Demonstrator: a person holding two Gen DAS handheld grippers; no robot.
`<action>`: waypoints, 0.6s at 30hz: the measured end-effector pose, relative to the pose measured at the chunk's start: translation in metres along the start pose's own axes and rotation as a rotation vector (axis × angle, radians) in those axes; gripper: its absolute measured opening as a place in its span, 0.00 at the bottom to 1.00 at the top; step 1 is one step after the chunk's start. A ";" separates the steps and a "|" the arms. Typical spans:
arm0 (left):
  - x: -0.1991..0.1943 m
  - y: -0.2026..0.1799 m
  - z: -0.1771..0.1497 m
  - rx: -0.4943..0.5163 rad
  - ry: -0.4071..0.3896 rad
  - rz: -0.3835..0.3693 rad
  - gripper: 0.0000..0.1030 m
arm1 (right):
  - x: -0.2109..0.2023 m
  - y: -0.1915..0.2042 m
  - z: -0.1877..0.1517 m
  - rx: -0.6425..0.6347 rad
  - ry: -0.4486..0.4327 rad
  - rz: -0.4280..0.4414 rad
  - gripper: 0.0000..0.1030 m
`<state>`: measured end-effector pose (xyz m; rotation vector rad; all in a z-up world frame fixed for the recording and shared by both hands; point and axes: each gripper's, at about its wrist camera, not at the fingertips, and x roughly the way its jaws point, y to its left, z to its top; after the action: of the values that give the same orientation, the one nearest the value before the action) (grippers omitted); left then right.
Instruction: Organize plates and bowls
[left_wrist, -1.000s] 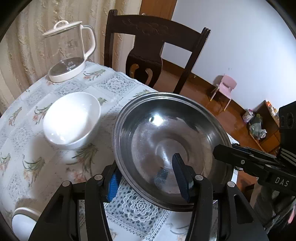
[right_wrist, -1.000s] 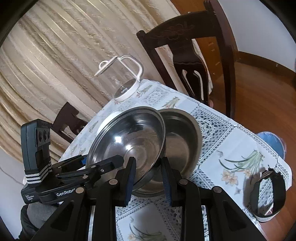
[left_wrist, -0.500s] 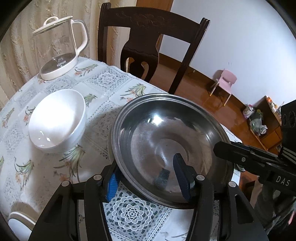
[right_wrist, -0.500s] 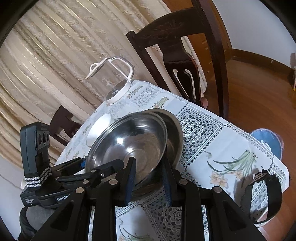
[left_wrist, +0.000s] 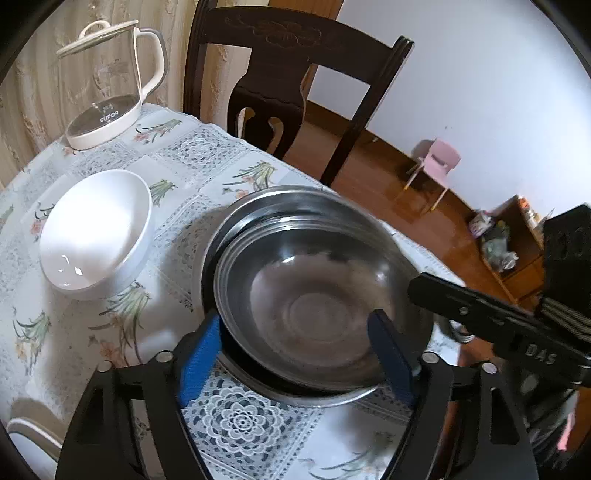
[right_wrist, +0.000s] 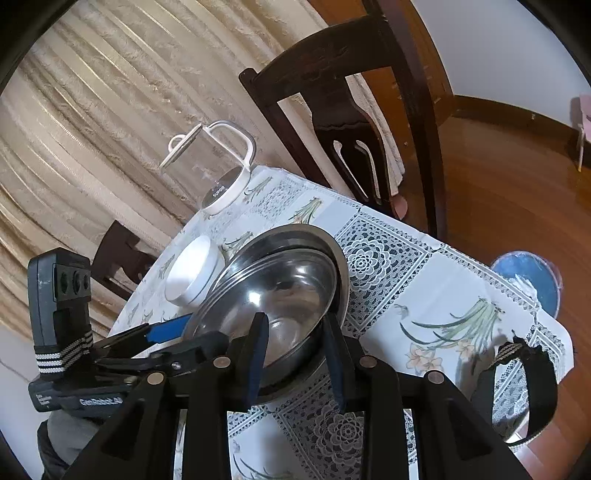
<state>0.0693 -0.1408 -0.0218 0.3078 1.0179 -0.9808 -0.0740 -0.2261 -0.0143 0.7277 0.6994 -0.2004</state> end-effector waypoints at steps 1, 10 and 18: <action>-0.002 0.000 0.000 0.002 -0.004 0.009 0.82 | 0.000 0.000 0.000 0.000 -0.002 0.000 0.31; -0.015 0.008 -0.003 -0.012 -0.011 0.026 0.83 | -0.002 0.002 0.000 0.010 -0.012 -0.002 0.34; -0.023 0.028 -0.008 -0.053 -0.023 0.043 0.83 | -0.004 0.003 0.000 0.025 -0.016 -0.004 0.39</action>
<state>0.0837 -0.1078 -0.0126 0.2731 1.0111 -0.9148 -0.0760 -0.2239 -0.0104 0.7476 0.6840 -0.2185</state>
